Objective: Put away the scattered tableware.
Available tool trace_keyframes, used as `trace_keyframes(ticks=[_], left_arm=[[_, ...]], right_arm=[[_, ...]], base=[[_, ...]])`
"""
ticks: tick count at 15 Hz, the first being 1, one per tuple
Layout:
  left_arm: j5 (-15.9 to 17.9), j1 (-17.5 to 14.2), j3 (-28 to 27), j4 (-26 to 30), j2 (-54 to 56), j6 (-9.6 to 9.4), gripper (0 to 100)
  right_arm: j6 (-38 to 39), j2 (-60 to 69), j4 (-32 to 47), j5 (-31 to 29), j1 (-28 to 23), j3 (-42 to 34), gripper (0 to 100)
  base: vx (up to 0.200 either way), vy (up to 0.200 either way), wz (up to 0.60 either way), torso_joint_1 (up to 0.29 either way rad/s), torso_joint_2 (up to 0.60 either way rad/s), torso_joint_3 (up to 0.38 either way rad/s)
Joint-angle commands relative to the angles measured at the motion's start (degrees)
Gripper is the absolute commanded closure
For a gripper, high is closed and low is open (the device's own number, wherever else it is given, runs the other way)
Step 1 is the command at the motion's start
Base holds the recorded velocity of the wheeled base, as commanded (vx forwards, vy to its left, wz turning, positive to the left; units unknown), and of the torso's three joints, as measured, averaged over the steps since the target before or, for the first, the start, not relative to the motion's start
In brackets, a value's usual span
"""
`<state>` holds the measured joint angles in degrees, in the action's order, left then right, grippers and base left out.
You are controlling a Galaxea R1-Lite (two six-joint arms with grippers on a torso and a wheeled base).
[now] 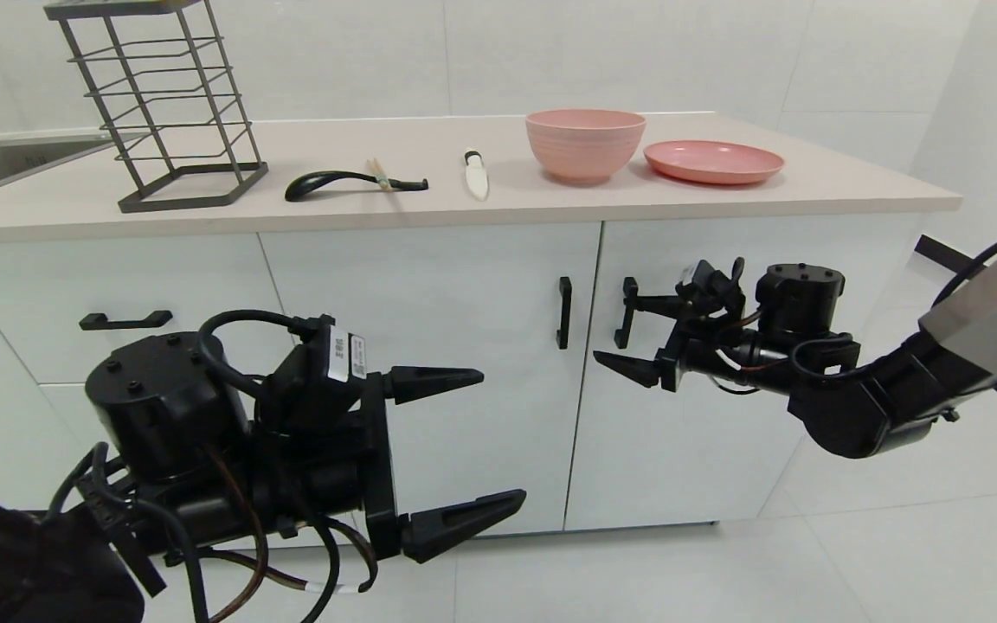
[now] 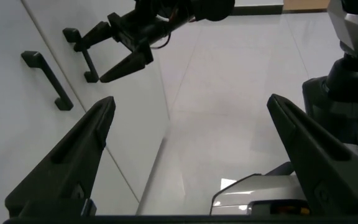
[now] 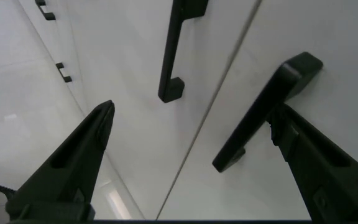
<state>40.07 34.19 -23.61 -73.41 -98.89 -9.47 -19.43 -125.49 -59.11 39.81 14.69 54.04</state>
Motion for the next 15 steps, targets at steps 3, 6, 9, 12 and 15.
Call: trace_keyframes(ticks=[3,6,9,12,15], left_arm=[[-0.17,0.52,-4.16,-2.09,-2.71,0.51,0],[-0.17,0.96,-9.26,-3.4,-6.05,0.6,0],[-0.17,2.98,-12.25,-6.31,-10.36,0.68,0],[-0.26,5.09,-15.15,-7.27,-13.7,0.77,0],[-0.26,5.36,-16.9,-7.62,-15.28,0.68,0]], right_arm=[[0.01,-0.37,-0.13,1.49,0.69,0.01,0],[0.1,-0.37,-0.13,1.67,1.13,-0.34,0],[0.27,-0.19,-0.13,3.08,1.13,-1.39,0],[0.36,4.2,-0.83,4.22,1.39,-8.6,0],[0.36,10.62,-2.94,4.83,1.13,-17.48,0]], base=[[0.0,0.0,0.0,0.0,0.0,0.0],[0.0,0.0,0.0,0.0,0.0,0.0],[0.0,0.0,0.0,0.0,0.0,0.0],[0.0,0.0,0.0,0.0,0.0,0.0],[0.0,0.0,0.0,0.0,0.0,0.0]])
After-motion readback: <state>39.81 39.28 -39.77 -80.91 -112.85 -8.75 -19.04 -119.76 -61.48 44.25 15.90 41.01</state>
